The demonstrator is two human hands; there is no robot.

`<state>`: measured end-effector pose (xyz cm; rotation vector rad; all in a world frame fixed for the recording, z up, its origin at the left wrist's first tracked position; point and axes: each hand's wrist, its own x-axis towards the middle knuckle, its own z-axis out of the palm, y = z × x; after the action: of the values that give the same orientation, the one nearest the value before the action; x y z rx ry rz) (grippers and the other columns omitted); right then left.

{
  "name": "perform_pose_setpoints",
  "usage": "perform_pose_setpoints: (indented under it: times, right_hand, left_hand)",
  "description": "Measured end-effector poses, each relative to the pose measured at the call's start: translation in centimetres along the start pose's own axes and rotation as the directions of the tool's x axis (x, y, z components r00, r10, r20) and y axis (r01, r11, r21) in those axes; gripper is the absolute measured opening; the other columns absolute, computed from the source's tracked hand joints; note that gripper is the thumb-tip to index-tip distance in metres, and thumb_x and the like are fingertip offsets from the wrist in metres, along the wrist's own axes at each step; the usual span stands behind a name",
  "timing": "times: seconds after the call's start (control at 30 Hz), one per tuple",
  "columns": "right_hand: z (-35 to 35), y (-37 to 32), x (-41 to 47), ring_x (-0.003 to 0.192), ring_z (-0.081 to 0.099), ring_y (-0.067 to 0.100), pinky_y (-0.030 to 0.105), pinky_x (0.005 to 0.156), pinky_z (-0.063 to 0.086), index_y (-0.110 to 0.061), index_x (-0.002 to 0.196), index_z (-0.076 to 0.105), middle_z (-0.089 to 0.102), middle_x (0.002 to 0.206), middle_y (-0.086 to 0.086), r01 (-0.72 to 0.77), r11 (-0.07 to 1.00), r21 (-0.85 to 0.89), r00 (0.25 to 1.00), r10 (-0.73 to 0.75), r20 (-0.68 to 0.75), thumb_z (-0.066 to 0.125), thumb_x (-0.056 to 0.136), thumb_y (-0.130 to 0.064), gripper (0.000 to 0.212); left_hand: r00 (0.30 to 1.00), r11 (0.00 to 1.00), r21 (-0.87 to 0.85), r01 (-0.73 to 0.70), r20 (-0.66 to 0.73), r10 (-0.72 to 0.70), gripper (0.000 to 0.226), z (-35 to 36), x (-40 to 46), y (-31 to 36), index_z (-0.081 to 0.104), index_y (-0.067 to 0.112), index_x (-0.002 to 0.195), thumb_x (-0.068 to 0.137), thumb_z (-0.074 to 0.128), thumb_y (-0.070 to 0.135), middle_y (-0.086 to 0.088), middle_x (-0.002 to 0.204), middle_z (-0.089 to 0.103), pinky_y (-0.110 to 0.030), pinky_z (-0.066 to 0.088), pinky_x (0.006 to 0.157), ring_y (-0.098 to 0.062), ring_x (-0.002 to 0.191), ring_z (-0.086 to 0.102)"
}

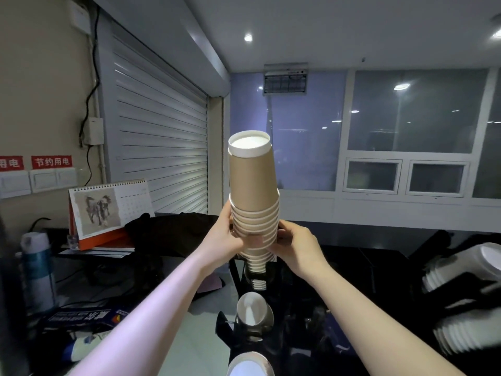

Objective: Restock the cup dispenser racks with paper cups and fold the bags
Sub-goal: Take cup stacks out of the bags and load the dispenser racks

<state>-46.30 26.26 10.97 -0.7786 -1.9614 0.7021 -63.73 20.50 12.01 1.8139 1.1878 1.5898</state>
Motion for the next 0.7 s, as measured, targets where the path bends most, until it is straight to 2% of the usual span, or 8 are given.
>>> perform_pose_setpoints:
  times: [0.13, 0.2, 0.3, 0.37, 0.43, 0.5, 0.6, 0.7]
  right_hand:
    - [0.1, -0.7, -0.4, 0.091, 0.068, 0.020, 0.041, 0.084, 0.054, -0.020, 0.102, 0.068, 0.073, 0.094, -0.001, -0.057, 0.997, 0.046, 0.998, 0.056, 0.028, 0.070, 0.076, -0.006, 0.029]
    - [-0.1, -1.3, -0.7, 0.091, 0.067, 0.023, 0.030, 0.079, 0.056, -0.013, 0.104, 0.067, 0.072, 0.097, 0.002, -0.058, 0.990, 0.131, 0.998, 0.054, 0.029, 0.068, 0.077, 0.002, 0.031]
    - [-0.3, -2.9, -1.3, 0.088, 0.064, 0.005, 0.014, 0.071, 0.050, -0.018, 0.109, 0.064, 0.070, 0.098, -0.009, -0.026, 0.980, 0.197, 1.000, 0.022, 0.023, 0.070, 0.075, -0.004, 0.037]
    - [-0.4, -4.1, -1.7, 0.093, 0.063, 0.001, 0.018, 0.077, 0.050, -0.027, 0.113, 0.061, 0.069, 0.100, -0.013, 0.019, 0.982, 0.187, 1.000, -0.021, 0.009, 0.069, 0.075, -0.011, 0.043]
    - [-0.7, -5.4, -2.1, 0.100, 0.061, -0.002, 0.018, 0.083, 0.048, -0.032, 0.122, 0.056, 0.068, 0.108, -0.015, 0.076, 0.969, 0.236, 0.997, -0.076, -0.006, 0.070, 0.076, -0.011, 0.052]
    - [-1.2, -6.6, -2.4, 0.111, 0.057, 0.001, 0.022, 0.093, 0.046, -0.029, 0.133, 0.050, 0.064, 0.119, -0.013, 0.154, 0.951, 0.267, 0.987, -0.158, -0.008, 0.074, 0.078, -0.014, 0.062]
    - [-1.9, -8.2, -3.2, 0.125, 0.049, 0.005, 0.033, 0.107, 0.038, -0.020, 0.142, 0.041, 0.057, 0.132, -0.010, 0.240, 0.930, 0.280, 0.968, -0.251, 0.005, 0.072, 0.081, -0.021, 0.069]
    - [-2.2, -9.3, -4.4, 0.129, 0.042, -0.002, 0.027, 0.110, 0.033, -0.015, 0.145, 0.035, 0.050, 0.140, -0.011, 0.258, 0.907, 0.333, 0.962, -0.275, 0.004, 0.067, 0.078, -0.021, 0.074]
  left_hand:
    - [1.000, 0.999, 0.035, -0.020, -0.002, 0.020, 0.082, 0.3, -0.3, 0.3, 0.041, 0.056, 0.123, 0.064, 0.086, 0.022, 0.016, 0.119, 0.064, -0.012, 0.049, 0.080, -0.005, 0.109, 0.062]
    - [1.000, 0.998, 0.053, -0.026, -0.012, 0.027, 0.080, 0.4, -0.4, 0.5, 0.042, 0.056, 0.122, 0.063, 0.086, 0.024, 0.016, 0.119, 0.064, -0.013, 0.049, 0.081, -0.004, 0.109, 0.062]
    - [0.999, 0.998, 0.055, -0.024, -0.031, 0.026, 0.091, 0.5, -0.4, 0.8, 0.038, 0.047, 0.132, 0.058, 0.088, 0.028, 0.015, 0.123, 0.063, -0.028, 0.050, 0.091, -0.007, 0.114, 0.059]
    - [0.998, 0.999, 0.036, -0.030, -0.059, 0.032, 0.095, 0.4, -0.4, 1.5, 0.038, 0.037, 0.135, 0.055, 0.089, 0.026, 0.012, 0.122, 0.064, -0.034, 0.049, 0.093, -0.009, 0.114, 0.060]
    - [0.996, 0.999, 0.020, -0.041, -0.076, 0.043, 0.092, 0.2, -0.7, 2.8, 0.041, 0.029, 0.132, 0.054, 0.089, 0.019, 0.010, 0.119, 0.066, -0.028, 0.052, 0.090, -0.009, 0.112, 0.061]
    - [0.994, 0.998, 0.005, -0.059, -0.087, 0.059, 0.086, -0.1, -1.3, 4.4, 0.041, 0.024, 0.130, 0.058, 0.086, 0.011, 0.009, 0.116, 0.067, -0.020, 0.052, 0.085, -0.010, 0.110, 0.062]
    - [0.990, 0.994, 0.001, -0.110, -0.091, 0.110, 0.075, -0.8, -2.9, 6.7, 0.042, 0.023, 0.124, 0.063, 0.082, 0.008, 0.009, 0.112, 0.069, -0.023, 0.053, 0.084, -0.011, 0.107, 0.064]
    - [0.991, 0.993, 0.032, -0.114, -0.074, 0.116, 0.069, -1.5, -5.2, 7.9, 0.044, 0.028, 0.120, 0.064, 0.079, 0.008, 0.016, 0.111, 0.068, -0.014, 0.049, 0.081, -0.004, 0.105, 0.064]
